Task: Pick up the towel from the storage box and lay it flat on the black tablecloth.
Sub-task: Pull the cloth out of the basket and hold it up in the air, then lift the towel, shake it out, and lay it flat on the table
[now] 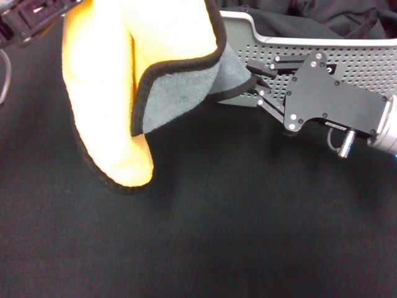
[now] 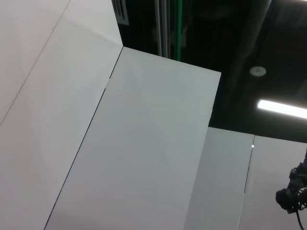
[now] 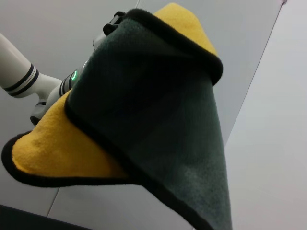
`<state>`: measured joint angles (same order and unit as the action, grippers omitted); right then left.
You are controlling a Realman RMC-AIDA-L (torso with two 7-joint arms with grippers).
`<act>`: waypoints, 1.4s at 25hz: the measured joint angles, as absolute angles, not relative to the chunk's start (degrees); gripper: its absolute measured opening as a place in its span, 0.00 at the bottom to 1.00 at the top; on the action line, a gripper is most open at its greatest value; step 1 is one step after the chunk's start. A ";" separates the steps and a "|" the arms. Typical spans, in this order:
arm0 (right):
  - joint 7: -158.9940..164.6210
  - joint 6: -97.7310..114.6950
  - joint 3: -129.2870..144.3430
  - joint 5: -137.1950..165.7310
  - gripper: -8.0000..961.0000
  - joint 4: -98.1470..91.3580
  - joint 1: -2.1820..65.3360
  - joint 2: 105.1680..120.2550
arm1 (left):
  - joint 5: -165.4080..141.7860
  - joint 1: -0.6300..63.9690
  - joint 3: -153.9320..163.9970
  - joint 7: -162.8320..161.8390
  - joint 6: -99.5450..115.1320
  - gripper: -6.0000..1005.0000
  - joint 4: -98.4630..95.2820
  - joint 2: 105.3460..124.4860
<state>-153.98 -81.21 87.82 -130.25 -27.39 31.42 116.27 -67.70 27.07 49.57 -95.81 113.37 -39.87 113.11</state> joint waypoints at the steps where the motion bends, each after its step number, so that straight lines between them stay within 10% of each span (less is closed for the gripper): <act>1: -154.08 -81.21 87.83 -130.26 0.17 -27.39 31.41 116.27 | -67.86 27.06 49.57 -95.79 113.36 0.05 -39.86 113.12; 27: -153.25 -80.76 88.97 -138.96 0.01 -42.68 24.76 116.25 | -86.93 23.42 48.91 -67.32 109.95 0.06 -27.23 114.24; 35: -140.86 -72.97 87.16 -137.91 0.01 -56.24 24.01 115.62 | -87.58 19.37 44.24 -57.00 96.22 0.26 -27.48 116.42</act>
